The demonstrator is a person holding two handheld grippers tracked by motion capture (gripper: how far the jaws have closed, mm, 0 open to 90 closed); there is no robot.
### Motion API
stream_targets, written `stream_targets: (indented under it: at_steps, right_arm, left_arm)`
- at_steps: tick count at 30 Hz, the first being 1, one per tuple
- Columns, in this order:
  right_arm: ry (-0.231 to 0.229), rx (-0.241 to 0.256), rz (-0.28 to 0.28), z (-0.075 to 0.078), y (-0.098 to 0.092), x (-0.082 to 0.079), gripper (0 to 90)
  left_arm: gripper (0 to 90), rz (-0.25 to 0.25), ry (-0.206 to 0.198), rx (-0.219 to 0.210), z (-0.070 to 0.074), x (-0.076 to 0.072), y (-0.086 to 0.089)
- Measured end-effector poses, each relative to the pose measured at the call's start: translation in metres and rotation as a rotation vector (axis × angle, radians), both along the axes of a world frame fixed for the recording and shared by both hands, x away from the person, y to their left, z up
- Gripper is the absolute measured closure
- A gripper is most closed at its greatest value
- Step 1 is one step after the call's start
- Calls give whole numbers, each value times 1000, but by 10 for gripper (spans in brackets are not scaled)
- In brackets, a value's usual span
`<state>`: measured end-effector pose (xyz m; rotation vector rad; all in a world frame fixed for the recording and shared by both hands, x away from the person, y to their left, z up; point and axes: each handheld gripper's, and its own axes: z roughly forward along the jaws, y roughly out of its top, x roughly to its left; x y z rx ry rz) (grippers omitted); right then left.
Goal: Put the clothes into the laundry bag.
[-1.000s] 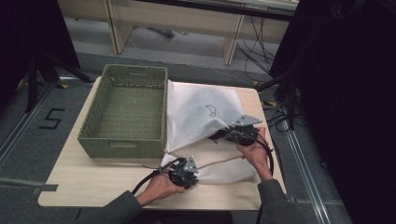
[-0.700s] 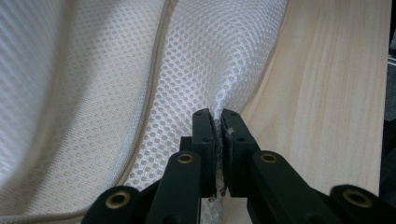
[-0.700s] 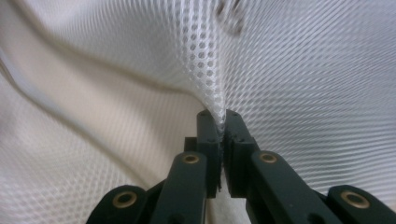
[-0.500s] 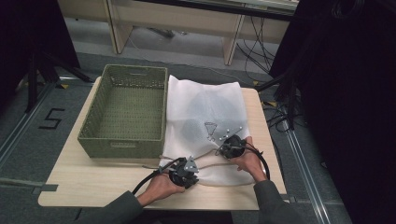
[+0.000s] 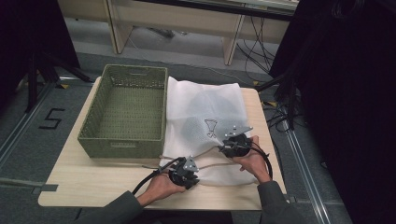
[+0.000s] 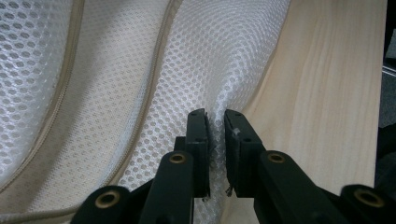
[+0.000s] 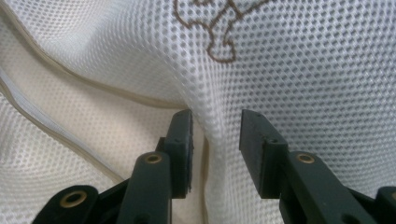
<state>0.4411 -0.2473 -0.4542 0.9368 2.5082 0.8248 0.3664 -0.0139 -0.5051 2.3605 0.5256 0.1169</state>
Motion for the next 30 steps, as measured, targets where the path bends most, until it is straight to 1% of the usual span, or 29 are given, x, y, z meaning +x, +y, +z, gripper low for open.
stream_targets:
  at_steps: [1,2,3,4,5,6,7,8,9,10,12,13,14,15,16,17,18,19,20,21,22,23,24,25,26,27,28,29,30]
  right_arm:
    - [-38,20,-12,-3,3,1,650]
    - [-27,-1,0,-2,4,1,664]
    - [-33,-7,8,-3,5,2,690]
    - [-40,-7,-2,-4,7,2,723]
    - [-30,-23,10,-3,7,4,747]
    - [-28,-29,6,-3,8,5,769]
    - [-25,-35,4,-5,9,7,784]
    - [-29,-35,-10,-7,10,10,796]
    - [-26,-44,-1,-9,10,13,810]
    - [-30,-53,-2,-11,10,16,818]
    - [-22,-51,-20,-12,11,18,817]
    - [-10,-56,-8,-11,9,19,808]
    - [-20,-39,-24,-13,9,19,793]
    - [-22,-39,-30,-11,8,19,771]
    - [-21,-34,-43,-10,7,18,747]
    - [-12,-15,-51,-7,7,16,722]
    - [-20,-8,-43,-6,5,16,698]
    - [-22,2,-50,-4,3,14,667]
    - [-41,10,-53,-3,2,13,637]
    - [-39,10,-48,0,-1,11,600]
    - [-69,34,-64,-1,-2,11,583]
    - [-22,39,-75,3,-5,9,570]
    - [-52,82,-90,2,-6,9,548]
    - [-32,82,-94,7,-9,8,530]
    - [-23,99,-104,8,-9,7,516]
    - [-43,123,-114,8,-10,7,504]
    - [-29,128,-108,11,-11,6,500]
    - [-24,143,-109,12,-11,5,497]
    - [-29,145,-112,12,-11,4,495]
  left_arm:
    - [803,-1,-9,-1,0,0,0]
    - [803,-5,-15,-2,0,1,0]
    - [804,-4,-15,-2,0,2,-1]
    - [807,-10,-19,5,0,3,-1]
    - [808,-12,-21,10,1,4,-2]
    - [809,-9,-22,9,1,5,-3]
    - [810,-11,-23,12,1,6,-3]
    - [810,-8,-25,4,0,7,-4]
    - [810,-6,-21,12,1,9,-5]
    - [810,-7,-28,15,1,10,-5]
    - [808,-7,-29,11,1,11,-6]
    - [806,-4,-30,13,1,10,-6]
    - [799,2,-26,11,0,9,-6]
    - [781,-15,-34,18,1,9,-6]
    - [752,-12,-23,19,1,8,-6]
    - [725,-5,-13,3,1,6,-7]
    - [692,-20,-18,13,2,6,-7]
    - [661,-10,-9,14,3,4,-7]
    - [629,-9,2,16,5,4,-6]
    - [586,-11,10,10,6,4,-6]
    - [559,15,38,-26,6,3,-7]
    - [531,-6,21,1,10,3,-4]
    - [508,-11,18,3,12,2,-3]
    - [493,-7,21,1,14,1,-2]
    - [478,-11,14,6,17,0,-1]
    - [463,-4,14,-7,19,-2,0]
    - [449,-7,5,-12,22,-3,2]
    - [444,-10,4,-15,24,-3,4]
    - [436,-6,6,-11,27,-4,7]
